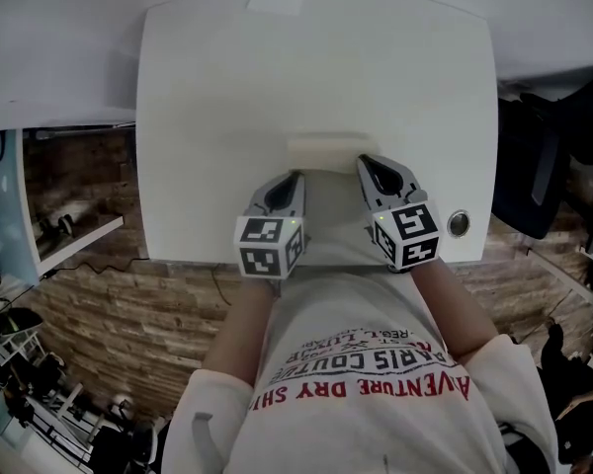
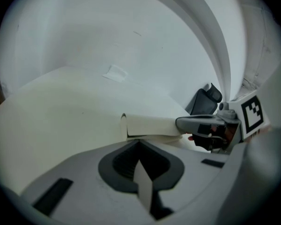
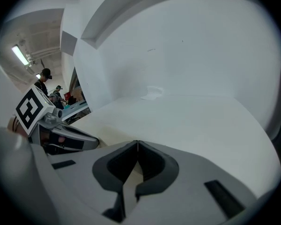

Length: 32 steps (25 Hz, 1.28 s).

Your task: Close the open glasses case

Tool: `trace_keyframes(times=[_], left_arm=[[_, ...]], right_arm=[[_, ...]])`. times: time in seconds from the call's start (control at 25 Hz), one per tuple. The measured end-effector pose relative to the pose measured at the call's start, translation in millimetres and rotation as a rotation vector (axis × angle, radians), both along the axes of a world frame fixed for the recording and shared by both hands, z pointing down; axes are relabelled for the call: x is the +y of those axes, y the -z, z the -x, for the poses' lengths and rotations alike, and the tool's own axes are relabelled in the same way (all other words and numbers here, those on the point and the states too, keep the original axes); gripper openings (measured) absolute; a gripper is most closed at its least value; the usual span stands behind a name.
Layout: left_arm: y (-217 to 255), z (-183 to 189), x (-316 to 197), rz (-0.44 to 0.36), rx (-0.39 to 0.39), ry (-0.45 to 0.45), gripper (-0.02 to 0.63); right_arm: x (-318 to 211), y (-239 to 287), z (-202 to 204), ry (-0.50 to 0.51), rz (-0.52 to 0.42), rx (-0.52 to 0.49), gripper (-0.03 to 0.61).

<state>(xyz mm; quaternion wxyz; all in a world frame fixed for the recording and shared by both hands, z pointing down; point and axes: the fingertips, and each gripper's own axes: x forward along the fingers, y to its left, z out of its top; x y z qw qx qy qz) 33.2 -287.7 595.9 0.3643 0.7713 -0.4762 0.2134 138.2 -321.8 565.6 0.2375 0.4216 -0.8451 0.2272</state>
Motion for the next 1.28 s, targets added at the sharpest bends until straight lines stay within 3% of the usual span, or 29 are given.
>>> trace_keyframes(times=[0.28, 0.44, 0.6, 1.0, 1.28], left_arm=[[0, 3, 7, 0.002, 0.001, 0.015, -0.002], [13, 6, 6, -0.036, -0.005, 0.024, -0.002], [54, 5, -4, -0.144, -0.017, 0.017, -0.002], [184, -8, -10, -0.475, -0.028, -0.026, -0.002], [247, -16, -3, -0.638, -0.031, -0.043, -0.002]], right_arm=[[5, -6, -1, 0.014, 0.001, 0.017, 0.012], [6, 8, -1, 0.01, -0.024, 0.004, 0.012], [9, 45, -4, -0.002, -0.093, -0.028, 0.012], [18, 163, -13, -0.056, -0.371, -0.126, 0.012], [29, 201, -19, -0.082, -0.46, -0.139, 0.012]])
